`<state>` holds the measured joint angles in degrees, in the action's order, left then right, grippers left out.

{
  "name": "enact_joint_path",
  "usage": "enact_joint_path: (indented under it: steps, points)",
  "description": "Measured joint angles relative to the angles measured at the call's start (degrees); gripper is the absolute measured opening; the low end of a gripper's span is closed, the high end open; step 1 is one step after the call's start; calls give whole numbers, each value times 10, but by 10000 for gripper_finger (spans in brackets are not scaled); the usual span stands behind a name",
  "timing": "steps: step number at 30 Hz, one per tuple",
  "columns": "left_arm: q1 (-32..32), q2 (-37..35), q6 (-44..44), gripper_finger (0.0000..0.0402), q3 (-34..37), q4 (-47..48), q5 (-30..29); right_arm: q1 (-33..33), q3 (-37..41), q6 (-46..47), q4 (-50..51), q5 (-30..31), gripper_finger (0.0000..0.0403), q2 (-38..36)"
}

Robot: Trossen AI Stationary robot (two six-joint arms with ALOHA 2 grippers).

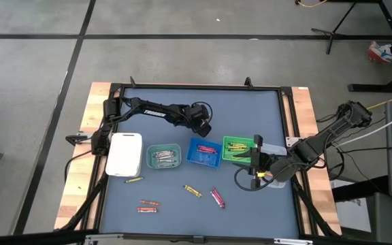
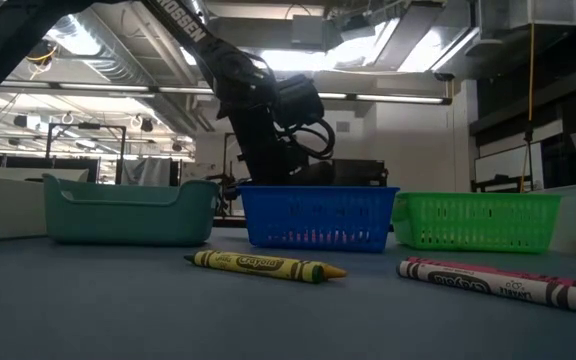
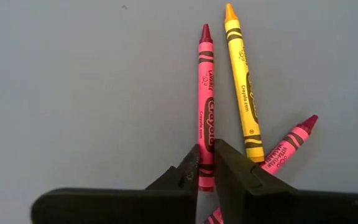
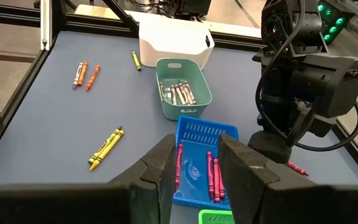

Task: Sort crayons
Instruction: Put the red crayon into the blue bin

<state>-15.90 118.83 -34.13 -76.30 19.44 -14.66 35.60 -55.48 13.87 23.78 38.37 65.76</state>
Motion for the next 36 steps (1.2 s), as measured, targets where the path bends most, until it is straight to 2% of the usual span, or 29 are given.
enact_joint_path:
  steps: [6,14,22,28,36]
  points:
    - [-2,0,0,5,0,0,0,0,0,0,4,0,117,0]
    - [-7,-5,2,2,0,0,7,0,0,0,4,0,117,0]
    - [-11,-58,39,1,0,-4,12,0,0,-1,22,0,117,0]
    - [9,-115,69,1,0,-7,86,0,1,-1,48,1,117,0]
    - [87,-142,79,1,0,6,147,0,1,-9,52,5,117,0]
